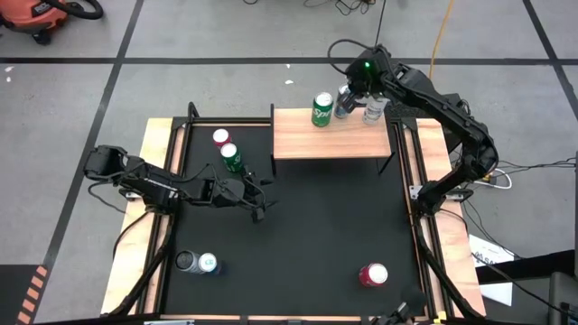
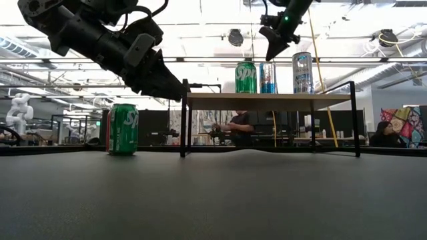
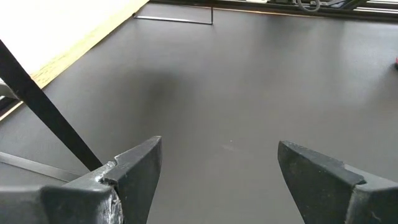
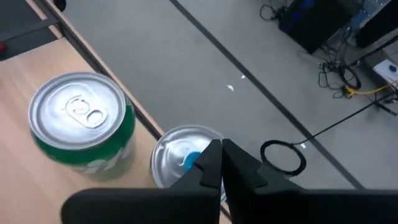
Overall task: Place canned beverage on shelf
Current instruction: Adjust the blue soda can on the shelf
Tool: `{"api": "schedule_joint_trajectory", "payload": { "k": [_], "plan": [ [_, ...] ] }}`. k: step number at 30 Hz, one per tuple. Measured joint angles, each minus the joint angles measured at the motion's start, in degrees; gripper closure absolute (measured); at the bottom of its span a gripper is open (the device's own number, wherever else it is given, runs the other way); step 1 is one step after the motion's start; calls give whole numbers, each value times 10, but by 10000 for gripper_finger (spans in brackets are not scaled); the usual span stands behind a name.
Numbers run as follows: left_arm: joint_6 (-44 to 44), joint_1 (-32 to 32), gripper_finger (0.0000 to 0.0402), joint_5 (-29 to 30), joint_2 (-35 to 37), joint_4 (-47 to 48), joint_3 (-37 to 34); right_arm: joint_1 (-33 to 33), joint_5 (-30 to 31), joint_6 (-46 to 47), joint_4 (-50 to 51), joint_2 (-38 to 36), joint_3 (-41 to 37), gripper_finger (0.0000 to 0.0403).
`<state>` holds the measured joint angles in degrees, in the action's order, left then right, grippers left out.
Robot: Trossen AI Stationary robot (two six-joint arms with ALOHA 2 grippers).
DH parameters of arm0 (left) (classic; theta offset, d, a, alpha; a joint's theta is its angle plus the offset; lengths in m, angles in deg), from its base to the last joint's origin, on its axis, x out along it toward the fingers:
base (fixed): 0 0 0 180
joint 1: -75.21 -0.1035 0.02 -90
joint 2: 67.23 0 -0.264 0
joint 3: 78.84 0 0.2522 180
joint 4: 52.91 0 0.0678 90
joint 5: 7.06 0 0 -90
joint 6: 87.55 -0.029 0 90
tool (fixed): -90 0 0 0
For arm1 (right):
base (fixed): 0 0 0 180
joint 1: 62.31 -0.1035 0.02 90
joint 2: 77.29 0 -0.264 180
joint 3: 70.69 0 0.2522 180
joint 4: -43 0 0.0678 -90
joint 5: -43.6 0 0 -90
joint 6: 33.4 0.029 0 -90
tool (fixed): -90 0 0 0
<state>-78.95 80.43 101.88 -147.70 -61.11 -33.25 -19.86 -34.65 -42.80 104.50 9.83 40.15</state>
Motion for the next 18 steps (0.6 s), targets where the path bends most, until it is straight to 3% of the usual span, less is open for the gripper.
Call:
{"api": "schedule_joint_trajectory", "payload": {
  "k": [18],
  "plan": [
    [0,0,87,0,0,0,0,-1,1,27,49,2,1,403]
  ]
}}
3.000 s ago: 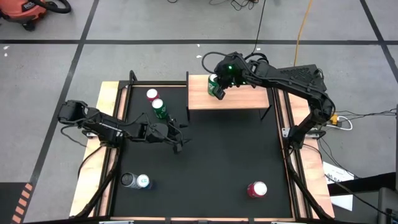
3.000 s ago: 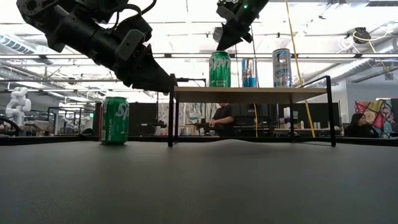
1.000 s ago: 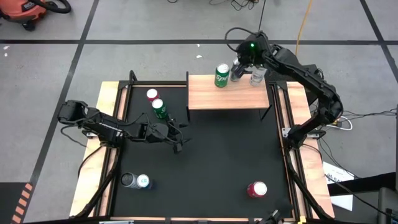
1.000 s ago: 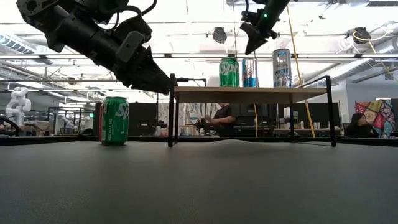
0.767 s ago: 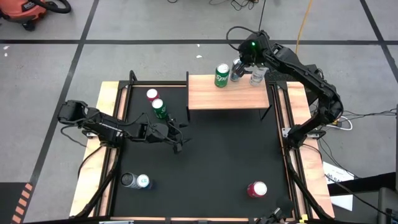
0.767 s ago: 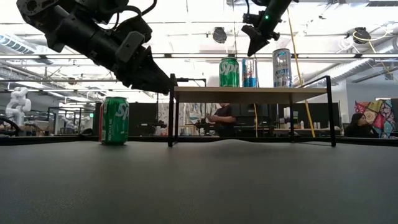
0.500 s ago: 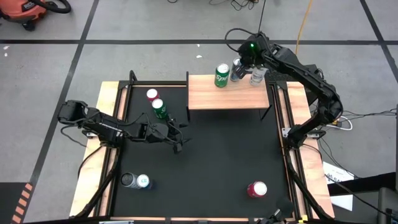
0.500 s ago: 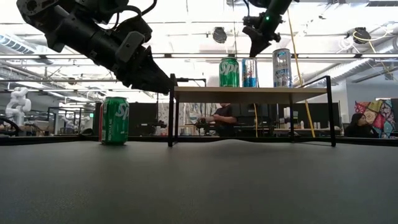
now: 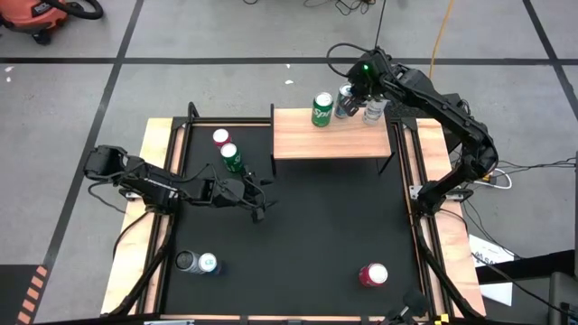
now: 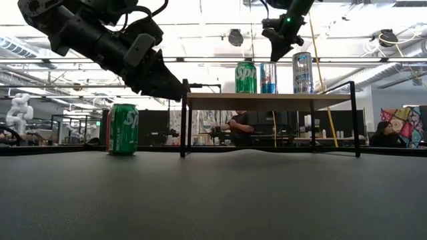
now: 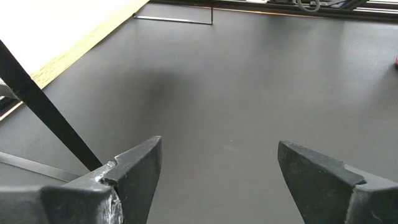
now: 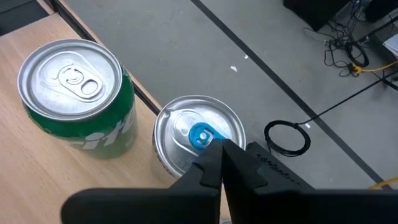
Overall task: Place canned beverage on shelf
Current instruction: Adjust the blue soda can on the shelf
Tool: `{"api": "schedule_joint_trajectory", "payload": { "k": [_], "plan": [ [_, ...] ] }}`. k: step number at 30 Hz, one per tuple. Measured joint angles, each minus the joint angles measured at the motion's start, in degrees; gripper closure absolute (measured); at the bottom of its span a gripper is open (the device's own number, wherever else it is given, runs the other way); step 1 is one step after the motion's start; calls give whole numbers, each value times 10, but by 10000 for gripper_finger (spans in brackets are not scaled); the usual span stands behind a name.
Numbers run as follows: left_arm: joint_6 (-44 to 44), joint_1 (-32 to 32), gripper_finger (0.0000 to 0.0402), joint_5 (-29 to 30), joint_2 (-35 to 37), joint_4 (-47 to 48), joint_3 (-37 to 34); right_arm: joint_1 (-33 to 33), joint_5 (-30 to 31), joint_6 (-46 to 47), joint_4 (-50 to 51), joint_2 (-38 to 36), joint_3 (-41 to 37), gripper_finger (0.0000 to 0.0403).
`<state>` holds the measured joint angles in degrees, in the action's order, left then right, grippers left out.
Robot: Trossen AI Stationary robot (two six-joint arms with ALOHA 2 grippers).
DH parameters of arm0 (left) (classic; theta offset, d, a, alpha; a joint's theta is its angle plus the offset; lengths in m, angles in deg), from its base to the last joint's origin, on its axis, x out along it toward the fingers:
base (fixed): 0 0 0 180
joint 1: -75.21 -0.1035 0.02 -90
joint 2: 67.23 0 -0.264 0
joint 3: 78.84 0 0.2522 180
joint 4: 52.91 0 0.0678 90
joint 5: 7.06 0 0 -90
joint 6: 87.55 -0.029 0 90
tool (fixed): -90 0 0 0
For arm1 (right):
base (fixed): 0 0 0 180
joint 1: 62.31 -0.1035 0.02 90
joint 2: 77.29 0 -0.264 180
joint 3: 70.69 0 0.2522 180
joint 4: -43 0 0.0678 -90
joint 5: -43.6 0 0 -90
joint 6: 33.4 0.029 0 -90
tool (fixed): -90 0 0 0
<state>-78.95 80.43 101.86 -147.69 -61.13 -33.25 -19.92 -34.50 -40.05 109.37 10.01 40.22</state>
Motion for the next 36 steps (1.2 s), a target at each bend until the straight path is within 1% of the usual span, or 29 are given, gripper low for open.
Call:
{"api": "schedule_joint_trajectory", "payload": {
  "k": [8,12,17,19,24,36],
  "plan": [
    [0,0,87,0,0,0,0,-1,-2,-1,9,-8,0,403],
    [0,0,87,0,0,-2,0,-1,-2,-3,-21,-21,0,403],
    [0,-6,87,0,0,-4,0,7,-46,0,-57,-16,0,403],
    [0,-7,87,0,0,-5,0,7,-46,4,-65,-8,0,403],
    [0,-7,87,-2,0,2,0,7,-46,3,-52,8,0,403],
    [0,-7,87,-3,0,4,0,7,-46,2,-21,6,1,403]
  ]
}}
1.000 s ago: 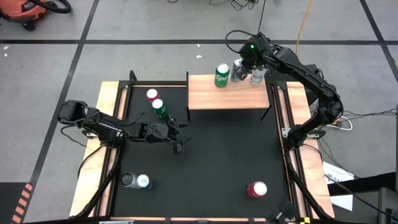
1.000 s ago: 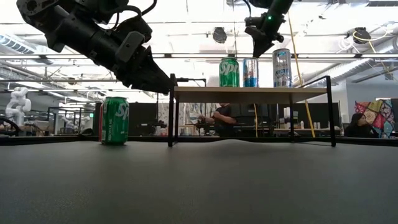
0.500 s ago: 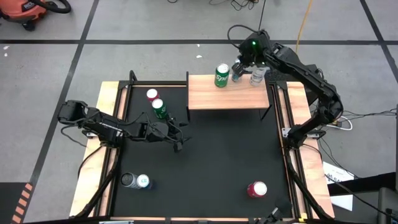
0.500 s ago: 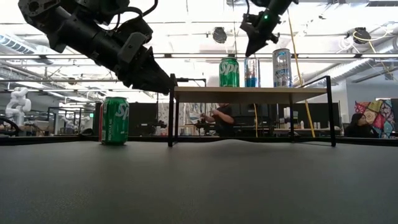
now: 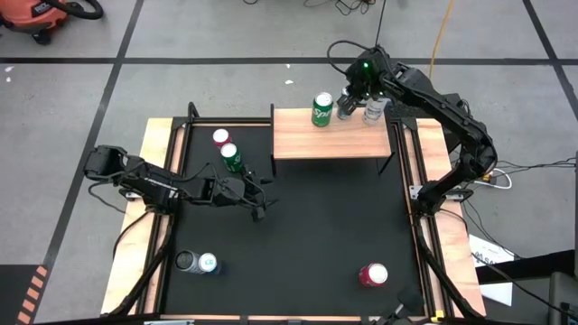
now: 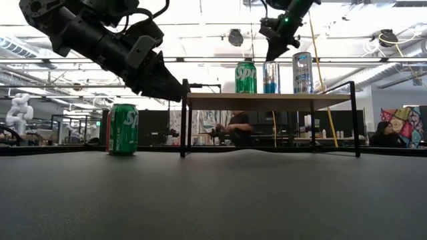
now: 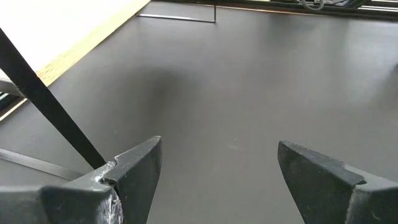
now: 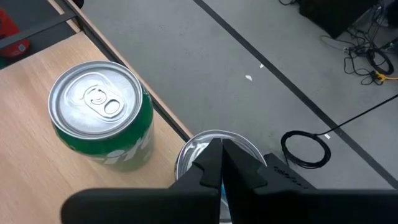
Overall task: Place canned beverage on shelf
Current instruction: Adjust the blue soda can on the shelf
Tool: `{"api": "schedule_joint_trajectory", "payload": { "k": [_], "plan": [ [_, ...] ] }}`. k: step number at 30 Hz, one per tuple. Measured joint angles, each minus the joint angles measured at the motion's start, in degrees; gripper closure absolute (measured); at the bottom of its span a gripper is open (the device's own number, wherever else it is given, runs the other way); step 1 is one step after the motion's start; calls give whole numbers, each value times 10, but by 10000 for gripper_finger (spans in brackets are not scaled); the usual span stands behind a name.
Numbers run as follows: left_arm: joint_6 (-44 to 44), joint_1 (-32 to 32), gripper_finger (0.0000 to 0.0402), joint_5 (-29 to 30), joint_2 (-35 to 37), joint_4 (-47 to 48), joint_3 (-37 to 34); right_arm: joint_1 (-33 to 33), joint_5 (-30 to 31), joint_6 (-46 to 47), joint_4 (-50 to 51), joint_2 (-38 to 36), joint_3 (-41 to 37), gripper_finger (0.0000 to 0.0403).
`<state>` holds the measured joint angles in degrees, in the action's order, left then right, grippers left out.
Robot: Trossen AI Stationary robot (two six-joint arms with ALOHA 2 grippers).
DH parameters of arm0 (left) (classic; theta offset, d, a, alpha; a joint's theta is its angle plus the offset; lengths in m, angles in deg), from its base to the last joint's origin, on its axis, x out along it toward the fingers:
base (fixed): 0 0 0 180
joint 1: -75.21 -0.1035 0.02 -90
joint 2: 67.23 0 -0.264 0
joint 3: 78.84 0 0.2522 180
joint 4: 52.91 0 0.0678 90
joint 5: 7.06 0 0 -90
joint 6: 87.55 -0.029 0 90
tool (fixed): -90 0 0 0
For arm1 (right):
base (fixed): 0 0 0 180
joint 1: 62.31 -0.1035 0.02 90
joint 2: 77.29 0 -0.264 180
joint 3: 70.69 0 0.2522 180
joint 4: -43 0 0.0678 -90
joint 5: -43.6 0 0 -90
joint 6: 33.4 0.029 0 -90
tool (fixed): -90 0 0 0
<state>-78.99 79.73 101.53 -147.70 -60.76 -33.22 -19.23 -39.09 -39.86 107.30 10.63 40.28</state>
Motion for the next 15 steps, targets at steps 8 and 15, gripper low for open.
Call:
{"api": "schedule_joint_trajectory", "payload": {
  "k": [8,15],
  "plan": [
    [0,0,87,0,0,-3,0,-1,-1,-1,22,-2,0,403],
    [0,0,87,0,0,-2,0,-9,-31,4,27,-12,0,403]
  ]
}}
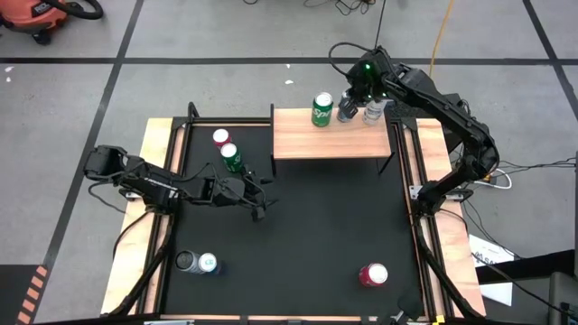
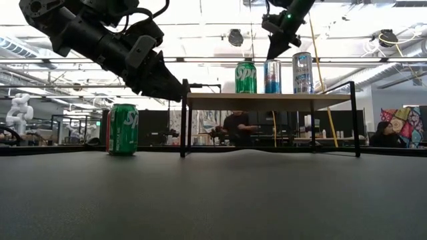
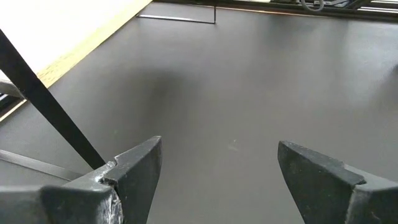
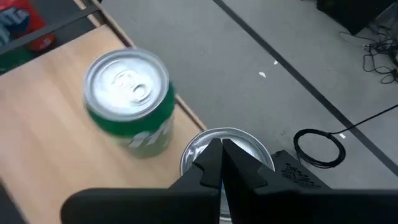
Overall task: Place canned beverage on shelf
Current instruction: Adjust the blue soda can on the shelf, then put the bottom red soda can on the shelf
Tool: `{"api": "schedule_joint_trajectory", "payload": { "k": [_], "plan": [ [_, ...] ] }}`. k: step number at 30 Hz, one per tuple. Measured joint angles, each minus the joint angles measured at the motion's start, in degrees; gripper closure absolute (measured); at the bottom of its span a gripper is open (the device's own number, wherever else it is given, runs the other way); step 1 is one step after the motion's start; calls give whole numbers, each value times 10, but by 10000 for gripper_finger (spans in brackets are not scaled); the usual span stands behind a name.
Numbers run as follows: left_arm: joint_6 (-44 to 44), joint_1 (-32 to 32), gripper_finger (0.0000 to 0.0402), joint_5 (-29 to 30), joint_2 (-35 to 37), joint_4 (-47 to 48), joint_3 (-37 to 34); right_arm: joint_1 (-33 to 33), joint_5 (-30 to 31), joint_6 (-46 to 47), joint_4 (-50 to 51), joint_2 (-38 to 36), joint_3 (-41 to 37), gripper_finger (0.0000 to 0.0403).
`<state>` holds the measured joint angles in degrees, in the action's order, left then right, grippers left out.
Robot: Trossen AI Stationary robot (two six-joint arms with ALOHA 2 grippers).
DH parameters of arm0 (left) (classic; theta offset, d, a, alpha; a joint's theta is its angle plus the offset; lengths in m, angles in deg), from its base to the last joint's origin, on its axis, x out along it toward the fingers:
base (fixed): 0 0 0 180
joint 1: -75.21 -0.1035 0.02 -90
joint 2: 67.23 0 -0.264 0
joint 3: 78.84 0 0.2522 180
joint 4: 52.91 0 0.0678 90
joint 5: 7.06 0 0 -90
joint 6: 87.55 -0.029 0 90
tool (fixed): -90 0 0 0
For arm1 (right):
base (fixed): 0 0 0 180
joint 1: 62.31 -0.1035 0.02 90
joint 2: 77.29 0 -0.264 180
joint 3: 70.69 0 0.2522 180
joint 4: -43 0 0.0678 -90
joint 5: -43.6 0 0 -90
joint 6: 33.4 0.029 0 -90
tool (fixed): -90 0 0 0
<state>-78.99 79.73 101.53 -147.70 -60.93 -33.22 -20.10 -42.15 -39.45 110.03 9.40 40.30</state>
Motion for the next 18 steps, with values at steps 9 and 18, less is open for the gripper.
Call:
{"api": "schedule_joint_trajectory", "payload": {
  "k": [9,18],
  "plan": [
    [-2,0,87,16,0,0,0,-3,0,4,0,-22,-2,403],
    [3,2,87,46,140,187,18,-13,-1,9,-35,-64,-2,343]
  ]
}}
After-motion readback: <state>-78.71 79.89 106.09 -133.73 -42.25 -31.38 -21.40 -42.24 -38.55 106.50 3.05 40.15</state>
